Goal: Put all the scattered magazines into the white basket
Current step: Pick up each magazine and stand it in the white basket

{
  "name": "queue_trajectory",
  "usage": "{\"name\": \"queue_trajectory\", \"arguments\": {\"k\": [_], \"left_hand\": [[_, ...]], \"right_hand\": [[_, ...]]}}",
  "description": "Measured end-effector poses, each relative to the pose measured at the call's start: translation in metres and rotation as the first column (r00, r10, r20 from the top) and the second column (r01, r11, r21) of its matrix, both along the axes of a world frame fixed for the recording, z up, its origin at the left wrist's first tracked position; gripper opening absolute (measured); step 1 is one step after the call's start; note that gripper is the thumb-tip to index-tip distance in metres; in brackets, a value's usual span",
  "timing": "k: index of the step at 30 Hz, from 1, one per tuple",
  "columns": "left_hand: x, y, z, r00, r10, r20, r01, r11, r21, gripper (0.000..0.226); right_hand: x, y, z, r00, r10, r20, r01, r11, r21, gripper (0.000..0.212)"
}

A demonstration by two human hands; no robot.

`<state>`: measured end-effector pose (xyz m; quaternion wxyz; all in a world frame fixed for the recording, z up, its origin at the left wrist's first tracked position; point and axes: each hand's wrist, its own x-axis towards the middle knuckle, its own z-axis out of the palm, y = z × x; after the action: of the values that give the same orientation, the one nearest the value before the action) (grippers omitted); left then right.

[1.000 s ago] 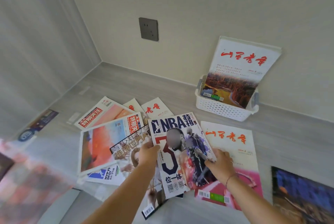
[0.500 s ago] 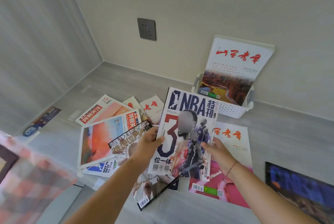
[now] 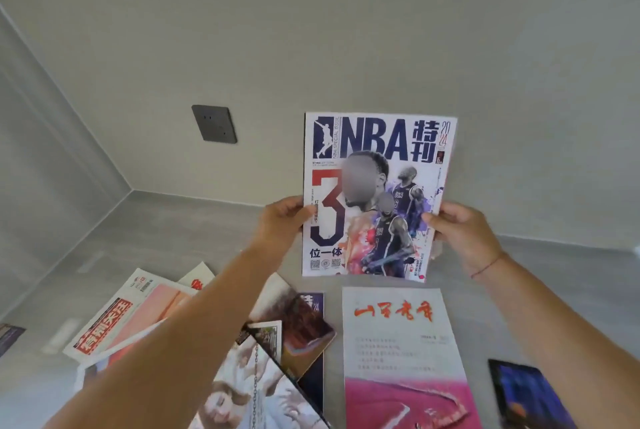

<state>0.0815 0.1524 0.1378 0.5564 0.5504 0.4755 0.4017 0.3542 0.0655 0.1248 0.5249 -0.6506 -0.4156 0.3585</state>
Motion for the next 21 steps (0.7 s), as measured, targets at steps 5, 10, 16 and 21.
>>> {"name": "queue_trajectory", "arguments": {"k": [5, 10, 16, 21], "left_hand": [[0.059, 0.075, 0.018, 0.994, -0.024, -0.102, 0.036, 0.993, 0.117, 0.026], [0.095, 0.113, -0.016, 0.981, 0.02, -0.194, -0.01, 0.999, 0.048, 0.015], [0.108, 0.125, -0.06, 0.963, 0.08, -0.257, -0.096, 0.994, -0.052, 0.01], [0.114, 0.128, -0.08, 0.943, 0.177, -0.283, -0.19, 0.982, -0.02, 0.017]], "right_hand": [[0.042, 0.047, 0.022, 0.975, -0.148, 0.168, 0.143, 0.989, 0.04, 0.02], [0.057, 0.071, -0.008, 0.939, -0.268, 0.215, 0.28, 0.96, -0.026, 0.015], [0.06, 0.093, -0.047, 0.913, -0.293, 0.285, 0.343, 0.928, -0.144, 0.014], [0.058, 0.1, -0.069, 0.883, -0.337, 0.327, 0.414, 0.886, -0.207, 0.011]]}}
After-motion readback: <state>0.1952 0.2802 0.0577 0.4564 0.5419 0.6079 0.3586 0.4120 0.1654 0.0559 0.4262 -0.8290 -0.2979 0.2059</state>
